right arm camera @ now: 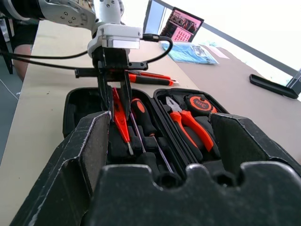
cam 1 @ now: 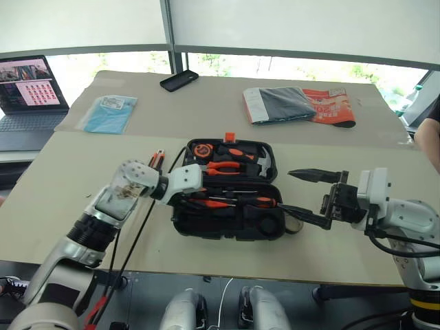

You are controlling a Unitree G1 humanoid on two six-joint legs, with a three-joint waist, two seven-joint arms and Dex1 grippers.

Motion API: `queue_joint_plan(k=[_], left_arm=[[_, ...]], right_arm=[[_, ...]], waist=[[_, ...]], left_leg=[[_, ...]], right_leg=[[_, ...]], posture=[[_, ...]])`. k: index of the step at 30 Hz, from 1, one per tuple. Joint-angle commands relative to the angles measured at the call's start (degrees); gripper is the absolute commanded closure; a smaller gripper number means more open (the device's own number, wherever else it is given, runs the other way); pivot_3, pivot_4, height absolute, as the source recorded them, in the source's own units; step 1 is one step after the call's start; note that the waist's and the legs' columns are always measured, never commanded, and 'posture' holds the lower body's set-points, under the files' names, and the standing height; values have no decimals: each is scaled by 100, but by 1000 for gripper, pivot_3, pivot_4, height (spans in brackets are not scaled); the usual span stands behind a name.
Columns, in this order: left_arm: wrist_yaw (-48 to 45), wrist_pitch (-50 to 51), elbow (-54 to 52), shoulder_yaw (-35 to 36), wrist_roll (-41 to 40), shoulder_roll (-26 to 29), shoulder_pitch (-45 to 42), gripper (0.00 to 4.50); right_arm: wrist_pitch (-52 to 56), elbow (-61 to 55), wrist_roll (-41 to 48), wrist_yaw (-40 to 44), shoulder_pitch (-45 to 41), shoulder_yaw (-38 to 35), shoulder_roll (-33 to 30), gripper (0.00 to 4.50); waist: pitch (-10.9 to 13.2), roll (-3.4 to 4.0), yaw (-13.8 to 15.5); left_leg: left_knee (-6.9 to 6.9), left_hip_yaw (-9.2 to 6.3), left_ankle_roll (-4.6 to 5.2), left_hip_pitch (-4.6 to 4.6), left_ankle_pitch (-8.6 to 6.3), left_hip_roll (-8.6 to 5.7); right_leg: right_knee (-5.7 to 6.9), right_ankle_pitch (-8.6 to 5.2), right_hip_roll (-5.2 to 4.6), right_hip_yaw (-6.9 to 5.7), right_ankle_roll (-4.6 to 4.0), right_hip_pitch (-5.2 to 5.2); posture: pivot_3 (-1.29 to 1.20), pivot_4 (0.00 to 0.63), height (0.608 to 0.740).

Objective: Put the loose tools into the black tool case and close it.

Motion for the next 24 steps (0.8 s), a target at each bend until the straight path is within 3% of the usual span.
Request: queue_joint_plan(k=[1,15,21,23,24], left_arm=[[-22,-49,-112,-13,147,28,-136,4025],[-269,91,-288,-303,621,454,19,4025],[-241,368,-288,-205,352,185,160,4025],[-162,330,-281,-91,367,233,251,3022],[-173,162,-257,141,209,266,341,2924]], right_arm=[[46,-186,54,-66,3,-97,-22,610],[117,-116,74,32,-82,-90,-76,610],[123,-52,45,84,-129,-43,-67,610],[127,-45,36,88,-137,-29,-66,610],[144,-23,59,90,-151,-29,-60,610]], waist=[[0,0,-1],[0,0,-67],[-1,0,-56],[-1,0,-51],[-1,1,-57]], left_leg=[[0,0,0,0,0,0],[0,0,0,8,0,3],[0,0,-2,9,1,4],[1,0,-1,8,1,2],[1,0,0,8,0,2]], right_leg=[[0,0,0,0,0,0],[6,0,7,7,0,1],[7,0,8,7,-1,3],[7,0,6,6,0,3],[6,0,6,7,0,3]], posture=[[0,150,740],[0,150,740],[0,150,740],[0,150,740],[0,150,740]])
